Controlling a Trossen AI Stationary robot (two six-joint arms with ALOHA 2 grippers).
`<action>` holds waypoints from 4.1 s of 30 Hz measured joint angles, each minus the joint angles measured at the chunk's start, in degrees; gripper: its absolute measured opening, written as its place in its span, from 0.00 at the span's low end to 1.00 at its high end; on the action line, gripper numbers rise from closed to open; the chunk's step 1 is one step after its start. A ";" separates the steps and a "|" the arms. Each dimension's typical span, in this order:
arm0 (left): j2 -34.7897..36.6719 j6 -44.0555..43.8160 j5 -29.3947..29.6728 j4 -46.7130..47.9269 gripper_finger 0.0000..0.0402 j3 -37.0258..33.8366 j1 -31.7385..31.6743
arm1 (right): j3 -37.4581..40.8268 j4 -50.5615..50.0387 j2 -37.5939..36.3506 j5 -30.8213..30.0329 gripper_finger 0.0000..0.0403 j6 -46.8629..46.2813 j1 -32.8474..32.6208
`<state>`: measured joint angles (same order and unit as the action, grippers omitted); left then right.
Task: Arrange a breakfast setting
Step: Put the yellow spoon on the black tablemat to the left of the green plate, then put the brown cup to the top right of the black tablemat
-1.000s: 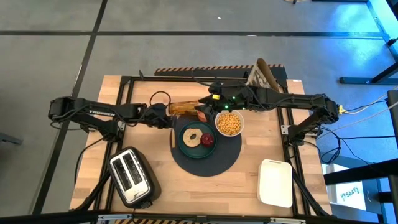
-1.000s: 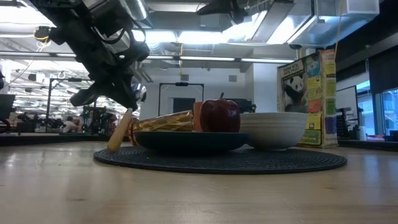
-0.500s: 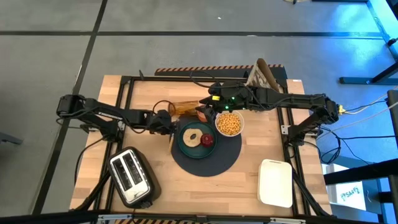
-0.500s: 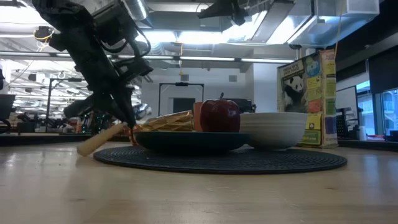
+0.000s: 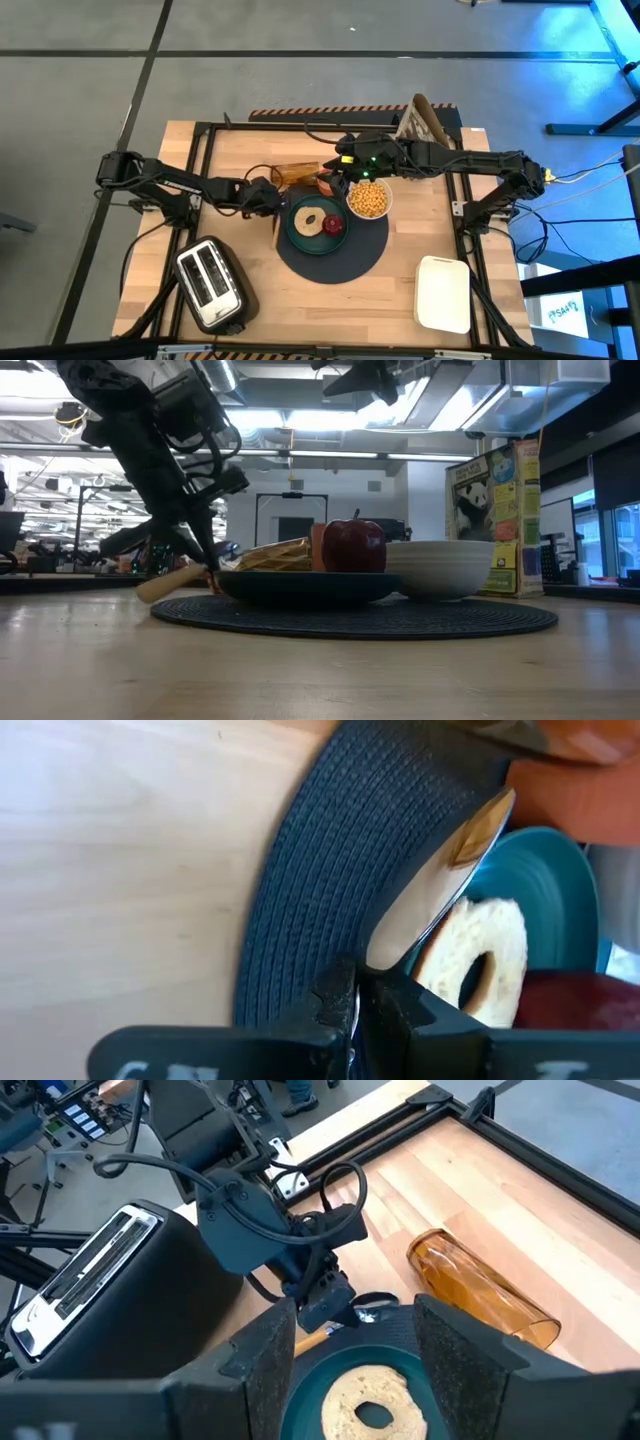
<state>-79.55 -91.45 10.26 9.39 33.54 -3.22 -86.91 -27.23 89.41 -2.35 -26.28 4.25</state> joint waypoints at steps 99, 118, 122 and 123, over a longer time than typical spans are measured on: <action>-6.40 72.35 -7.75 18.58 0.40 21.86 -21.22 | -0.03 16.93 29.20 33.90 0.48 -20.56 23.10; -8.02 71.39 -3.73 20.59 0.40 21.86 -23.08 | -0.02 17.07 31.30 33.44 0.48 -19.76 22.36; -10.40 71.48 -4.98 19.78 0.40 22.14 -23.12 | -0.02 16.94 31.30 33.35 0.48 -19.74 22.36; -10.69 71.48 -4.83 19.47 0.40 22.15 -23.12 | -0.02 16.88 31.30 33.34 0.48 -19.74 22.36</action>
<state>-90.24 -19.97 5.43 28.86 55.69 -26.35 -86.94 -10.36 120.70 30.99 -46.02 26.61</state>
